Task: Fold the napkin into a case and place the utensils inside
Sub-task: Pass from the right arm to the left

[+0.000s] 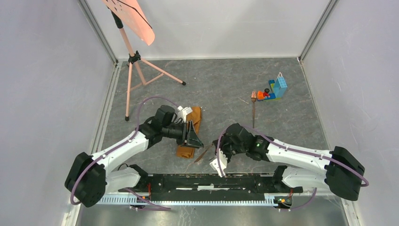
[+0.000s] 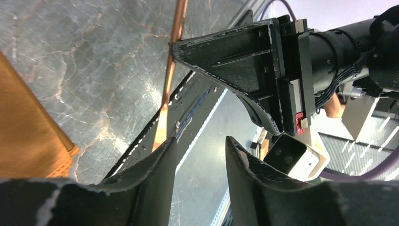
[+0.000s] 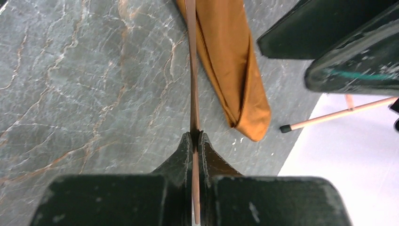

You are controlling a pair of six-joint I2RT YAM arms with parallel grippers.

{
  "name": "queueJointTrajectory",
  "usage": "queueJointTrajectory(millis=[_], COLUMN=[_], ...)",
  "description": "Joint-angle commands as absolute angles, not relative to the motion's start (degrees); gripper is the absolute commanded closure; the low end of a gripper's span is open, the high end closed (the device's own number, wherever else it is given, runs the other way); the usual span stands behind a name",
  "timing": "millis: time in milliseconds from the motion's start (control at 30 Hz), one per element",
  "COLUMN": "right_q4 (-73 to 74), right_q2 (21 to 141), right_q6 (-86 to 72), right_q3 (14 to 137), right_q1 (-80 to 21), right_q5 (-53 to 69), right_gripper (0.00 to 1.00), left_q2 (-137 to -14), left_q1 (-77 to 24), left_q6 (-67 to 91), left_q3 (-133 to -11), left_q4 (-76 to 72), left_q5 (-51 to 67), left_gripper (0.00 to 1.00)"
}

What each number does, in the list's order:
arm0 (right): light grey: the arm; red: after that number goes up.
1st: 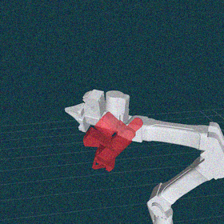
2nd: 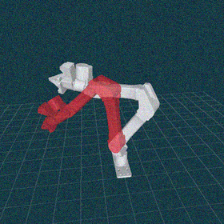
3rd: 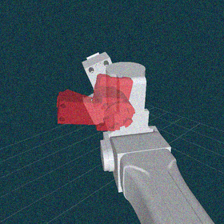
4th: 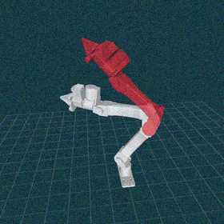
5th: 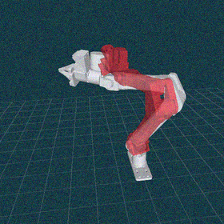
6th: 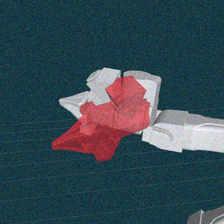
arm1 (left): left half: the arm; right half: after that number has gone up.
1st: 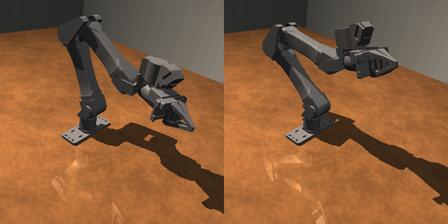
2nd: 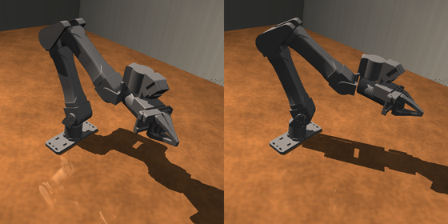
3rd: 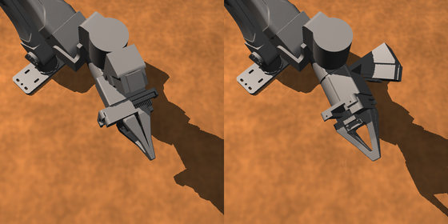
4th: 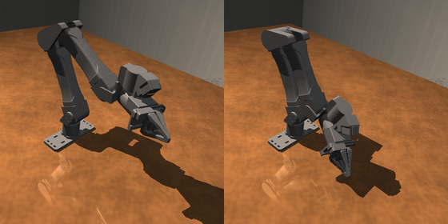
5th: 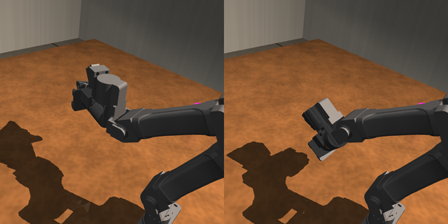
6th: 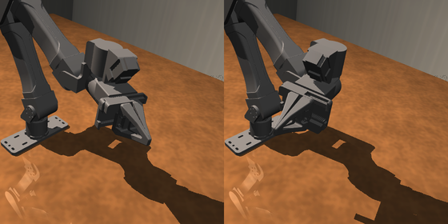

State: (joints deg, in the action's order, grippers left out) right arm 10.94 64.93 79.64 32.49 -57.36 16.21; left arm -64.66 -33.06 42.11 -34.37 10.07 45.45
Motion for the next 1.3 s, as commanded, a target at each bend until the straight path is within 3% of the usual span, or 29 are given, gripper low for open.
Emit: queueJointTrajectory(millis=[0, 100, 300, 600, 1000, 1267], right_q4=[3.93, 0.64, -5.23, -3.95, -2.99, -2.46], right_q2=[65.44, 64.75, 63.93, 64.82, 65.16, 65.23], right_q6=[82.83, 82.52, 82.56, 83.01, 83.15, 83.13], right_q3=[33.72, 32.21, 29.75, 30.28, 31.03, 31.2], right_q1=[-58.35, -58.57, -58.96, -58.94, -59.0, -59.0], right_q5=[15.97, 16.49, 17.15, 18.18, 19.01, 19.44], right_gripper=[1.0, 1.0, 1.0, 1.0, 1.0, 1.0], left_q2=[-63.8, -63.47, -67.76, -69.69, -72.76, -73.83], left_q1=[-36.7, -38.7, -40.67, -44.71, -48.06, -49.99], left_q6=[36.96, 35.15, 35.8, 32.84, 30.94, 31.41], left_q3=[-39.17, -40.74, -42.33, -46.97, -49.69, -50.44], left_q4=[13.9, 18.05, 18.12, 23.82, 25.94, 25.75], left_q5=[39.37, 32.7, 31.23, 22.37, 19.02, 17.04], left_gripper=[0.52, 0.53, 0.54, 0.68, 0.69, 0.78])
